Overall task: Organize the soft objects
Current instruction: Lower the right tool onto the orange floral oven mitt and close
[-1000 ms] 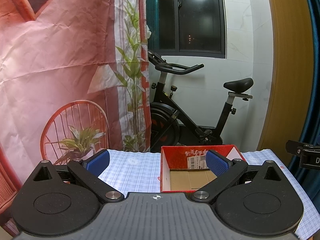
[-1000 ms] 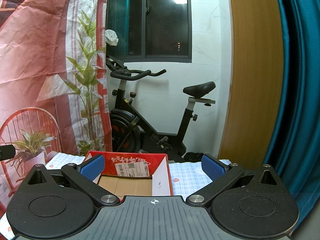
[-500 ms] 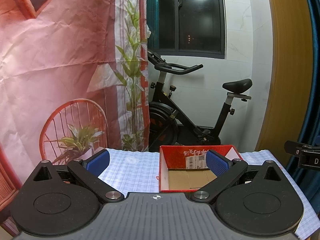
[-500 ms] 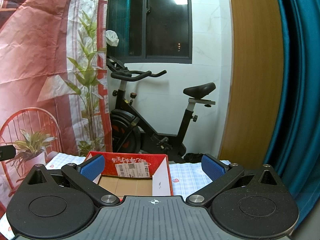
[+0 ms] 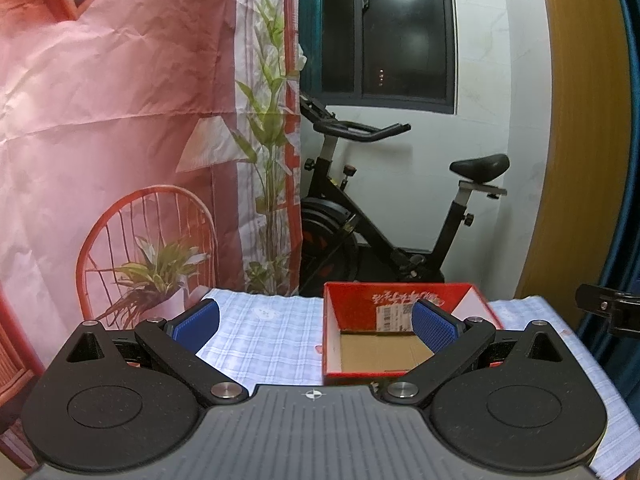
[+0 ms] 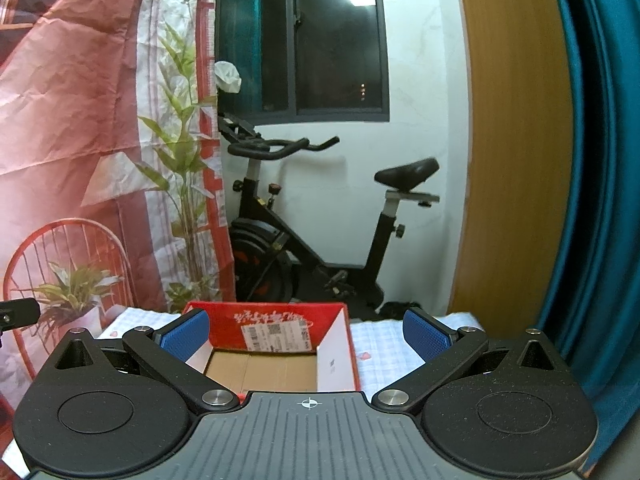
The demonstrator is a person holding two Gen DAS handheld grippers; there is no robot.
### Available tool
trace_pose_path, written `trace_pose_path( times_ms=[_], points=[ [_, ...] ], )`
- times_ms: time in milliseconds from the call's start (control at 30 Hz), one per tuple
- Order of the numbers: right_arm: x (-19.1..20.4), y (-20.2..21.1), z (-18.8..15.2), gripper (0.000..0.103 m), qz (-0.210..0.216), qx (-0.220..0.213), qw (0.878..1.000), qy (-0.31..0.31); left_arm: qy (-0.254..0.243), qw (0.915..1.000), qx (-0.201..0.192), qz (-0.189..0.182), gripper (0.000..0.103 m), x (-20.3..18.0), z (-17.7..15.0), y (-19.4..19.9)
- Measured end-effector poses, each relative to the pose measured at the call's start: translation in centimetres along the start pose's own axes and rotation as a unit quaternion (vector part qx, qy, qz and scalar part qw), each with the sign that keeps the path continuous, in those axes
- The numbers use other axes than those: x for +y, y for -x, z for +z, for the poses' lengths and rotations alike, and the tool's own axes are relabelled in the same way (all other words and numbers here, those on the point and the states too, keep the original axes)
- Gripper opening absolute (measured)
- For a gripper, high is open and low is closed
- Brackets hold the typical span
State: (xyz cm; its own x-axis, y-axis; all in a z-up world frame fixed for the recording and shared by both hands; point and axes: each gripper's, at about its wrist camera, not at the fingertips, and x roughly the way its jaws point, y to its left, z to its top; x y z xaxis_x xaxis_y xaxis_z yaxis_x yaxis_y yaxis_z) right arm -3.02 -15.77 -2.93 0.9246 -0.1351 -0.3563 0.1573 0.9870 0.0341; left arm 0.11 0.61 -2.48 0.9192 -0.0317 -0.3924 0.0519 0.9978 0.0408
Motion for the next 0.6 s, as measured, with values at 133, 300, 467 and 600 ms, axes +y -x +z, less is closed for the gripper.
trace_pose_path(
  times_ms=[133,300,467,600],
  points=[
    [-0.5,-1.4,-2.0,0.103,0.001,0.01,1.0,-0.008,0.002,0.9999,0.008,-0.007,0.103,0.3,-1.4,-1.3],
    [-1.6,-3.5,-5.1,0.103,0.01,0.038,0.999,-0.033,0.0,0.9992,0.037,-0.017,0.103,0.3,-3.3,-3.5],
    [-1.2,-5.6,-8.3,0.103,-0.012,0.063,0.998,-0.003,-0.011,0.9972,0.069,-0.027,0.103,-0.1,-5.0,-5.8],
    [-1.1,-7.3,-9.9,0.093,-0.002,0.087,0.996,0.016,-0.017,0.9949,0.091,-0.042,0.1,-0.6,-5.4,-7.4]
  ],
)
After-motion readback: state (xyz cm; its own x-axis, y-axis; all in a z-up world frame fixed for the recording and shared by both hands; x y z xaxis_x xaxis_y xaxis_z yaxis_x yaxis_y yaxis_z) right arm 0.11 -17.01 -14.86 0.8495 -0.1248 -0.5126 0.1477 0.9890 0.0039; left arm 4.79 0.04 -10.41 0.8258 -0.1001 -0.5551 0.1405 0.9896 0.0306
